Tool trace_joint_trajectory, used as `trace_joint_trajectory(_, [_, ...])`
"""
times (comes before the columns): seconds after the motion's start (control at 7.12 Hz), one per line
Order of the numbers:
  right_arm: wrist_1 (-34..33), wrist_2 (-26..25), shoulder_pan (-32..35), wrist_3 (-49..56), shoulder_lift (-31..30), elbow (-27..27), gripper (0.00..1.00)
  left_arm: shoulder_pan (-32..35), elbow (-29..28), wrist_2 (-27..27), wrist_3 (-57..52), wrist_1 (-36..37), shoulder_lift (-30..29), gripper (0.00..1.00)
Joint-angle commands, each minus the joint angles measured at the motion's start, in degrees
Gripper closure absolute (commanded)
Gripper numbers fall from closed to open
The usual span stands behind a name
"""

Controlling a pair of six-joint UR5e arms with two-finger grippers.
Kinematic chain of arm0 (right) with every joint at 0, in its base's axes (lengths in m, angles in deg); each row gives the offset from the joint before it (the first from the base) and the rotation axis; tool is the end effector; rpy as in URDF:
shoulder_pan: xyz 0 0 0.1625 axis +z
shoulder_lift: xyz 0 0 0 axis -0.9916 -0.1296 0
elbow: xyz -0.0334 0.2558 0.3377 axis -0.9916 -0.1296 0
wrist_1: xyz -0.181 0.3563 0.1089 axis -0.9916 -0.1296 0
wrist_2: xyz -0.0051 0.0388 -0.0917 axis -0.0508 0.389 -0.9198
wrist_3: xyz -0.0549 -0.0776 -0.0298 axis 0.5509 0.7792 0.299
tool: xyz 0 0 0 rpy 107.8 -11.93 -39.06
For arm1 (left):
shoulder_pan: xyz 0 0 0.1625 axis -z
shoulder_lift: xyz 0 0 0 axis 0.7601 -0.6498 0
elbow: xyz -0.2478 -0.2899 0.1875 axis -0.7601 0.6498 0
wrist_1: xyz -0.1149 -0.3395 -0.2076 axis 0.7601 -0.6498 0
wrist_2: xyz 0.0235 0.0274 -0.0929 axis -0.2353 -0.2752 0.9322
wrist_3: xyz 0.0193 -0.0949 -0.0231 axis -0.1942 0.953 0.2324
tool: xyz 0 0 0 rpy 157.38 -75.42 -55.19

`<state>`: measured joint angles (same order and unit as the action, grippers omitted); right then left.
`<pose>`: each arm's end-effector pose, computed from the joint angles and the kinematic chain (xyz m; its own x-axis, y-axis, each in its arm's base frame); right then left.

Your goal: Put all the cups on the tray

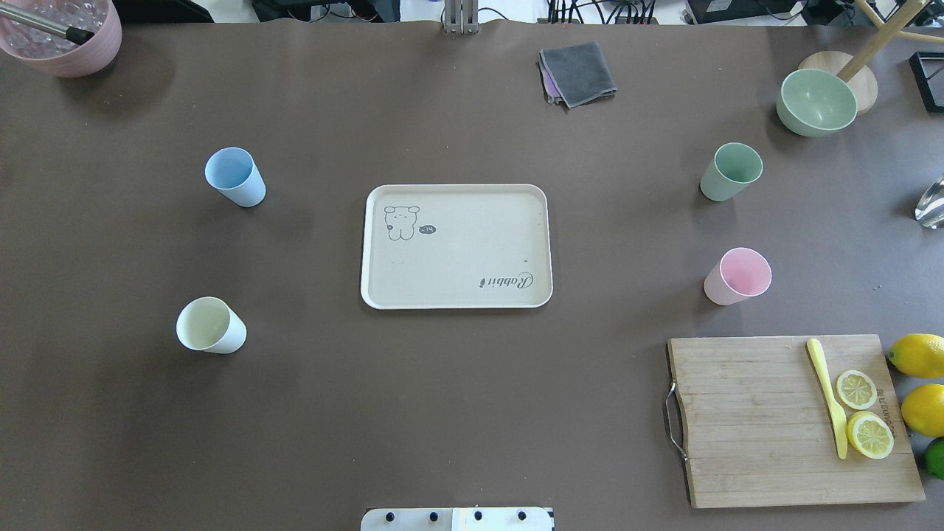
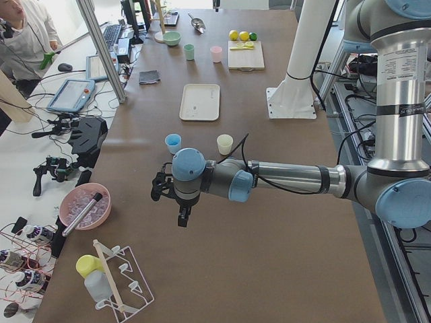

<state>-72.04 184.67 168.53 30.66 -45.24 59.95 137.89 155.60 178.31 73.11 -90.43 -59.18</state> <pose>0.0315 -0.4473 0.6460 0.6930 -0.2134 0.6887 0.1022 0.9746 0.1991 -0.0459 -0.4714 0.6069 0.6584 0.1066 -0.7451 0.0355 0.9844 0.1722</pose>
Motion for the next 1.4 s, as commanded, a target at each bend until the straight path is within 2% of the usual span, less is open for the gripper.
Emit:
trace_joint_trajectory(0.0, [0.1, 0.0, 0.0, 0.0, -0.2, 0.2, 0.0, 0.0, 1.0, 0.0, -1.2, -0.3, 1.8, 0.02])
trace_joint_trajectory(1.26, [0.5, 0.6, 0.0, -0.1, 0.9, 0.3, 0.0, -0.2, 3.5, -0.9, -0.7, -1.9, 4.1, 0.02])
